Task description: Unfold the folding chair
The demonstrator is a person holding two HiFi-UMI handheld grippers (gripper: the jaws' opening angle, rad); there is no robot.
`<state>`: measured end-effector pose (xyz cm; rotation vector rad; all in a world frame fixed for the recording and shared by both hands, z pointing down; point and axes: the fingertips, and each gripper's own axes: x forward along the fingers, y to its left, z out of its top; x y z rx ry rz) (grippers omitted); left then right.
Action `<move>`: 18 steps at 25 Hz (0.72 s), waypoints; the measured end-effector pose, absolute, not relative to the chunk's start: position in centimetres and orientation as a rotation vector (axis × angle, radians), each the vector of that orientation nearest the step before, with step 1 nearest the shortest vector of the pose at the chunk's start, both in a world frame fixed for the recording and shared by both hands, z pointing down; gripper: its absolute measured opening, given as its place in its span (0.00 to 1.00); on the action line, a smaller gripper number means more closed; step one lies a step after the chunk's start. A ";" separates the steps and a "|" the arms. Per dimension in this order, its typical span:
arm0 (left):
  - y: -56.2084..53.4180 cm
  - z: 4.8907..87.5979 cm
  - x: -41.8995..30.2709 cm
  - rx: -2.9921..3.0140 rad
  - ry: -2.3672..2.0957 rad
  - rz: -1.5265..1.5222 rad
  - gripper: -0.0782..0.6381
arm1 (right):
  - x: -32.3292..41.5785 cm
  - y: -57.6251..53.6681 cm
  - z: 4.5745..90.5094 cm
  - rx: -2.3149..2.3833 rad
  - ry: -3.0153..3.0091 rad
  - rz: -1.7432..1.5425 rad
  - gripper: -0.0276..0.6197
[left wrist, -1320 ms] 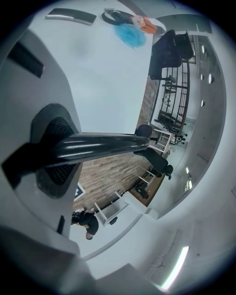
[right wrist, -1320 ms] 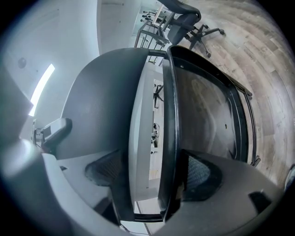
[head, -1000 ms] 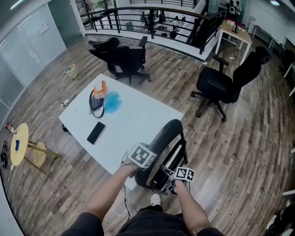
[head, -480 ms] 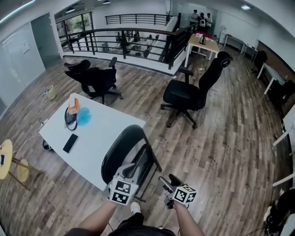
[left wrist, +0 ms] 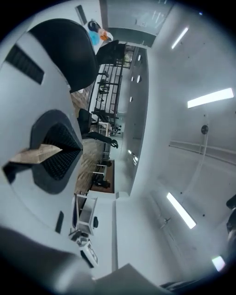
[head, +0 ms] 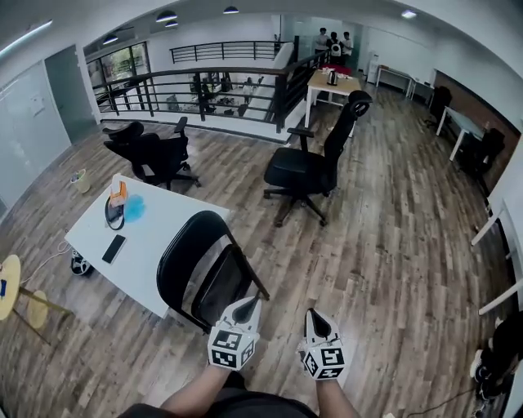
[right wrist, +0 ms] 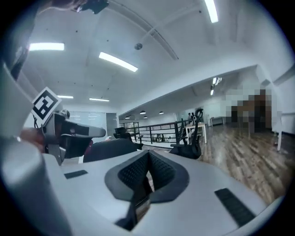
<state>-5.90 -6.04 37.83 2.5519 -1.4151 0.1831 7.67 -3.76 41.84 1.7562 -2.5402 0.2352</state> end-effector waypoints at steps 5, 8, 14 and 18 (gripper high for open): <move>-3.7 37.1 -4.2 2.561 -1.443 0.139 0.12 | 10.0 -0.3 38.7 1.811 -2.481 -0.002 0.06; -1.7 36.2 -3.7 2.580 -1.455 0.059 0.12 | 10.9 1.8 35.5 1.884 -2.464 -0.137 0.06; 2.0 35.5 -3.8 2.558 -1.442 0.029 0.12 | 10.7 5.1 33.1 1.893 -2.456 -0.182 0.06; 3.8 35.5 -3.1 2.587 -1.409 0.090 0.12 | 10.1 7.0 32.4 1.878 -2.456 -0.202 0.06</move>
